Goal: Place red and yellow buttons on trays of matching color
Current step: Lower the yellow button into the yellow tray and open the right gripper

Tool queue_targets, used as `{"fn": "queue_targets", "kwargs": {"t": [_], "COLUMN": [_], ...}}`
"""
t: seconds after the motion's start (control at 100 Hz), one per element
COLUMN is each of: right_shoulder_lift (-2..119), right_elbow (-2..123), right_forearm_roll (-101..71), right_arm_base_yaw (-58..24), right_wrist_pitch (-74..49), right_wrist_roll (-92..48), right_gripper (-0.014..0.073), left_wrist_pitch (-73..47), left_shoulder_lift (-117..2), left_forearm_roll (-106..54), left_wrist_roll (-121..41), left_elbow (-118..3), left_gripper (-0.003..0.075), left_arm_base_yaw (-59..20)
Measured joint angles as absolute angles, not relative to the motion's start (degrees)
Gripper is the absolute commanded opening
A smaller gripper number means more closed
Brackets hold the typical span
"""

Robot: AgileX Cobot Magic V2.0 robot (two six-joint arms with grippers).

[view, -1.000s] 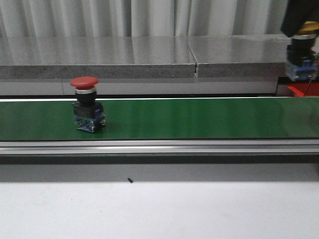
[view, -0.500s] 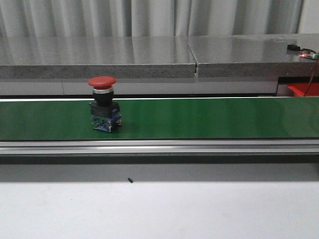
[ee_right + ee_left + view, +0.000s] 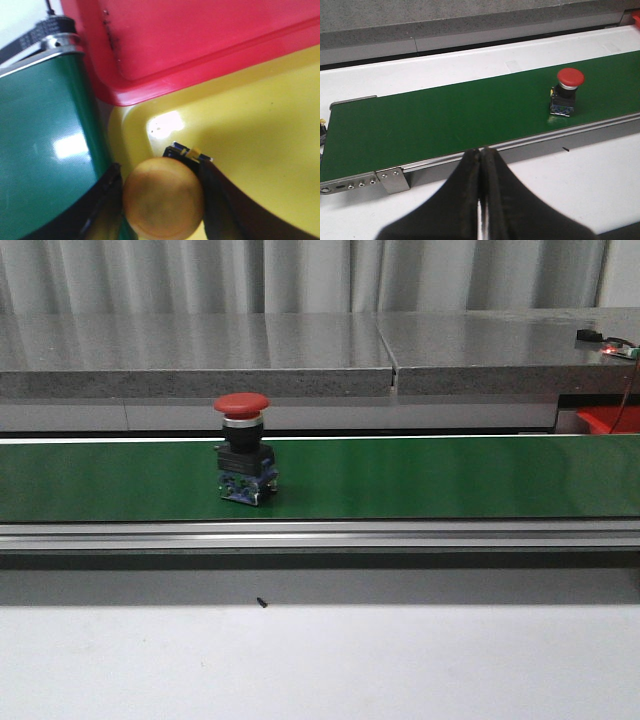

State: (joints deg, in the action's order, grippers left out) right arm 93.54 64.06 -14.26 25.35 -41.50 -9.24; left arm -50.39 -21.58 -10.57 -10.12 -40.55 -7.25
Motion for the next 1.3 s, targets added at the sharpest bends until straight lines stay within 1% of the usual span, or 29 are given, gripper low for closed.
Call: {"fn": "queue_targets", "kwargs": {"t": [0.21,0.26,0.31,0.38,0.45,0.46,0.47,0.5,0.53,0.57,0.79,1.08,1.18,1.3], "right_shoulder_lift": [96.6,97.0,97.4,97.9,98.1,98.1,98.1,98.1,98.1,98.1,97.4,88.0,84.3,80.4], "right_elbow": [64.1,64.1,64.1,64.1,64.1,64.1,64.1,64.1,64.1,64.1,64.1,64.1,64.1,64.1], "right_forearm_roll": [-15.0,-15.2,-15.3,-15.4,-15.6,-15.6,-15.6,-15.7,-15.7,-15.8,-15.8,-15.0,-14.6,-14.6], "right_arm_base_yaw": [25.4,25.4,25.4,25.4,25.4,25.4,25.4,25.4,25.4,25.4,25.4,25.2,23.7,19.2], "right_wrist_pitch": [-39.5,-39.2,-39.0,-38.9,-38.9,-38.9,-38.8,-38.8,-38.7,-38.6,-38.2,-38.0,-38.6,-40.2], "right_wrist_roll": [-9.3,-9.3,-9.3,-9.3,-9.3,-9.3,-9.3,-9.3,-9.3,-9.3,-9.3,-9.4,-9.9,-11.3], "right_gripper": [0.0218,0.0233,0.0269,0.0348,0.0444,0.0472,0.0472,0.0513,0.0535,0.0552,0.055,0.055,0.055,0.055], "left_wrist_pitch": [-50.4,-50.4,-50.4,-50.4,-50.4,-50.4,-50.4,-50.4,-50.4,-50.4,-50.4,-50.4,-50.4,-50.4], "left_shoulder_lift": [-21.6,-21.6,-21.6,-21.6,-21.6,-21.6,-21.6,-21.6,-21.6,-21.6,-21.6,-21.6,-21.6,-21.6], "left_forearm_roll": [-10.6,-10.6,-10.6,-10.6,-10.6,-10.6,-10.6,-10.6,-10.6,-10.6,-10.6,-10.6,-10.6,-10.6], "left_wrist_roll": [-10.1,-10.1,-10.1,-10.1,-10.1,-10.1,-10.1,-10.1,-10.1,-10.1,-10.1,-10.1,-10.1,-10.1], "left_elbow": [-40.6,-40.6,-40.6,-40.6,-40.6,-40.6,-40.6,-40.6,-40.6,-40.6,-40.6,-40.6,-40.6,-40.6], "left_gripper": [-0.0019,-0.0019,-0.0019,-0.0019,-0.0019,-0.0019,-0.0019,-0.0019,-0.0019,-0.0019,-0.0019,-0.0019,-0.0019,-0.0019], "left_arm_base_yaw": [-7.2,-7.2,-7.2,-7.2,-7.2,-7.2,-7.2,-7.2,-7.2,-7.2,-7.2,-7.2,-7.2,-7.2]}}
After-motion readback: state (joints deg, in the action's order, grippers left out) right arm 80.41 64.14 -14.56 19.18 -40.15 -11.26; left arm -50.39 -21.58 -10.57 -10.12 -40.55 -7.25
